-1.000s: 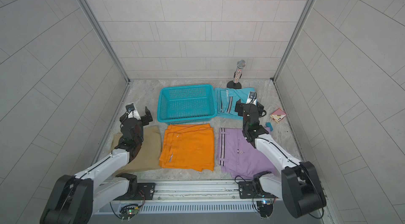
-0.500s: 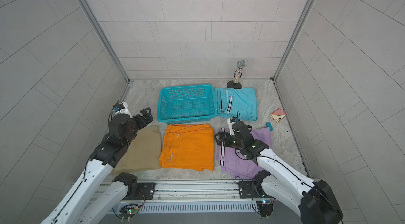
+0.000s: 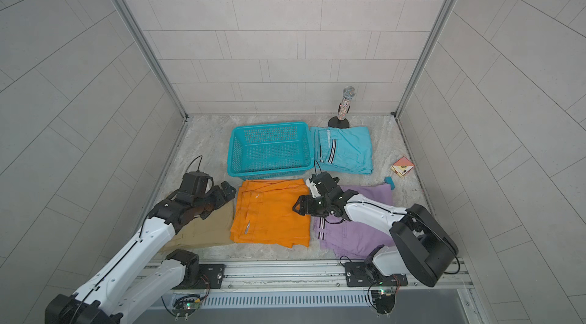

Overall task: Put the folded long pants in the basket
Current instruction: Pick up the long pant at the center of the board.

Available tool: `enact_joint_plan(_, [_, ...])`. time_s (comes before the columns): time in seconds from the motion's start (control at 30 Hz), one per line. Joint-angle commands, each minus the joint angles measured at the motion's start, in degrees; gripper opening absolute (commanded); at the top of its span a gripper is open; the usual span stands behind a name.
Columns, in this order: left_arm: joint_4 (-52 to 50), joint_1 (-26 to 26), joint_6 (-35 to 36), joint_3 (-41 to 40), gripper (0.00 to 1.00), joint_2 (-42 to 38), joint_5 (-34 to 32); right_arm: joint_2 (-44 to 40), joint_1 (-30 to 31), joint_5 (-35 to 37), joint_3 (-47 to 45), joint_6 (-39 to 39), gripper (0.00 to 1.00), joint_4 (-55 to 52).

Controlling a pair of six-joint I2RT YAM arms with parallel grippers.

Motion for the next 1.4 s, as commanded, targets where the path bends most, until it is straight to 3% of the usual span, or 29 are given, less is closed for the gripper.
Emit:
enact_joint_plan(0.0, [-1.0,-0.1,0.2,-0.6,1.0,1.6,3.3,0.4,0.8,4.6,1.2,-2.2,0.76,-3.9])
enact_joint_plan(0.27, [1.4,-0.3,0.4,-0.4,1.0,4.4,6.7,-7.5,1.0,14.5,1.0,-5.2,0.81,-9.6])
enact_joint_plan(0.43, [2.1,-0.5,0.9,-0.5,1.0,5.6,7.4,0.3,1.0,5.9,2.0,-4.4,0.78,-4.8])
enact_joint_plan(0.57, [2.2,-0.6,1.2,-0.8,1.0,6.8,7.8,6.9,2.2,3.0,4.0,-2.8,0.73,0.0])
enact_joint_plan(0.63, [2.5,-0.6,1.4,-1.3,1.0,7.0,8.1,9.2,2.3,3.4,5.1,-3.6,0.62,-1.1])
enact_joint_plan(0.67, [2.9,-0.7,1.5,-1.4,1.0,7.2,8.7,9.9,2.2,3.7,5.7,-4.3,0.5,-2.1])
enact_joint_plan(0.73, [3.9,-1.1,1.5,-1.7,1.0,7.4,10.0,9.5,1.9,5.1,6.0,-5.3,0.18,-4.3])
enact_joint_plan(0.8, [4.9,-1.9,1.5,-1.7,1.0,7.6,10.8,7.2,1.4,8.0,5.1,-5.8,0.0,-5.8])
enact_joint_plan(1.07, [13.9,-6.8,-1.4,-4.1,1.0,11.6,12.0,0.0,-4.4,11.5,1.8,-9.3,0.0,-11.1])
enact_joint_plan(1.37, [33.2,-8.3,-3.2,-10.3,0.99,22.1,15.7,1.7,-5.9,8.5,1.1,-10.3,0.0,-10.4])
